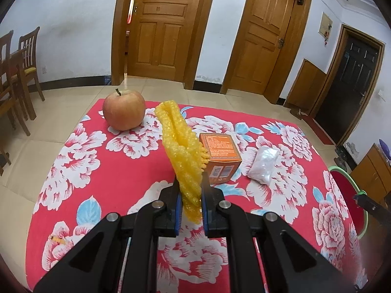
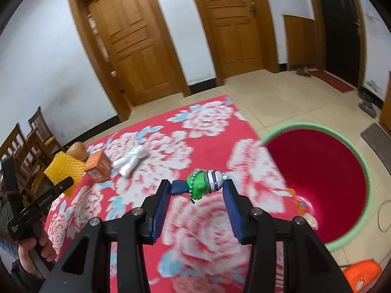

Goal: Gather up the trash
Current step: 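Carry the green toy figure over the red bin and open the right tool, then carry the yellow foam net over the red bin and open the left tool, then reach the left tool to the orange box and grasp it, then grasp the white plastic bag with the right tool while the left tool holds the box, then carry the white plastic bag over the red bin and open the right tool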

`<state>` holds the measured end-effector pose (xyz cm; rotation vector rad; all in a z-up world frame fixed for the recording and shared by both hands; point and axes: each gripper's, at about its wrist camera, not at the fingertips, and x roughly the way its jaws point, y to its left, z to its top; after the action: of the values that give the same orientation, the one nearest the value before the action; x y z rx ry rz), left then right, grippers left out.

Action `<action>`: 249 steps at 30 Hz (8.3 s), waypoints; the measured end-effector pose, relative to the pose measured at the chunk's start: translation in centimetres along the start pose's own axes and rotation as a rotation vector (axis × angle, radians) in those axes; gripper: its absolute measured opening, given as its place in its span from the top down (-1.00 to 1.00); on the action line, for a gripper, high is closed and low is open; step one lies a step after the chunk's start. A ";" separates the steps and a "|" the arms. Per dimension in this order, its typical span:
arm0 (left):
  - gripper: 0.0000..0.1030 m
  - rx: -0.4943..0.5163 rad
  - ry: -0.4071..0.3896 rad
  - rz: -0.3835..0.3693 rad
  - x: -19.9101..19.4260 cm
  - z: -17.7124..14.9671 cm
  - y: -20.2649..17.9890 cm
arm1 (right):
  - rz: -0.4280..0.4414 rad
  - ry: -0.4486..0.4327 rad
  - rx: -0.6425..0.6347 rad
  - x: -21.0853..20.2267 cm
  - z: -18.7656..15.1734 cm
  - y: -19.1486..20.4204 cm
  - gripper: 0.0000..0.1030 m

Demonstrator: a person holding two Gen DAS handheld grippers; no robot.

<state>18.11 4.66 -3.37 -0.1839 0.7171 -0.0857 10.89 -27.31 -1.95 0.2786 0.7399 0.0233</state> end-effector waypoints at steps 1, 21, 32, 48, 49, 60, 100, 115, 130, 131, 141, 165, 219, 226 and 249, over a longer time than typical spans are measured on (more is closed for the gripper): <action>0.78 0.004 -0.002 -0.002 0.0 0.0 -0.1 | -0.010 -0.004 0.013 -0.3 -0.1 -0.6 0.08; 0.78 0.062 -0.029 -0.100 -2.9 0.2 -3.8 | -0.162 -0.026 0.230 -2.0 -2.3 -10.6 0.05; 0.78 0.122 0.024 -0.242 -4.5 -0.3 -10.0 | -0.174 -0.095 0.285 -5.6 -3.0 -12.3 -0.20; 0.78 0.320 0.142 -0.388 -1.9 -2.9 -23.7 | -0.191 -0.165 0.373 -9.6 -4.1 -15.4 -0.32; 0.78 0.328 0.151 -0.395 -1.7 -3.0 -24.3 | -0.191 -0.170 0.383 -9.7 -4.2 -15.7 -0.32; 0.78 0.412 0.213 -0.447 1.6 -4.8 -31.5 | -0.209 -0.185 0.445 -9.8 -5.1 -17.7 -0.33; 0.29 0.242 0.108 -0.094 1.1 0.5 -16.1 | -0.157 -0.176 0.383 -10.8 -4.6 -14.5 -0.37; -0.15 0.129 0.133 0.141 5.4 4.5 -7.4 | -0.187 -0.146 0.368 -9.9 -4.5 -14.1 -0.38; -0.04 0.056 0.201 0.139 8.6 4.2 -5.0 | -0.230 -0.103 0.377 -8.9 -4.9 -14.7 -0.38; -0.04 0.057 0.199 0.136 8.5 4.2 -5.0 | -0.231 -0.102 0.377 -9.0 -4.9 -14.7 -0.38; -0.04 0.057 0.141 0.122 5.0 3.8 -3.8 | -0.219 -0.114 0.343 -9.7 -4.3 -13.5 -0.38; -0.04 -0.006 0.051 0.188 0.5 3.0 2.4 | 0.006 -0.126 -0.059 -12.7 4.0 3.2 -0.40; -0.03 -0.094 0.056 0.186 2.2 1.0 5.8 | 0.039 0.192 0.002 14.1 1.2 12.7 0.34; -0.03 -0.087 0.057 0.170 2.2 0.9 5.5 | 0.054 0.150 -0.018 10.7 0.8 11.4 0.35; -0.03 0.020 0.019 0.138 0.8 0.6 1.7 | -0.056 0.040 0.194 -3.1 -3.0 -4.3 0.35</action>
<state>19.07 6.27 -3.77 -0.1145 0.7458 0.0368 6.28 -31.12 -3.12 0.4431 0.7905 -0.0970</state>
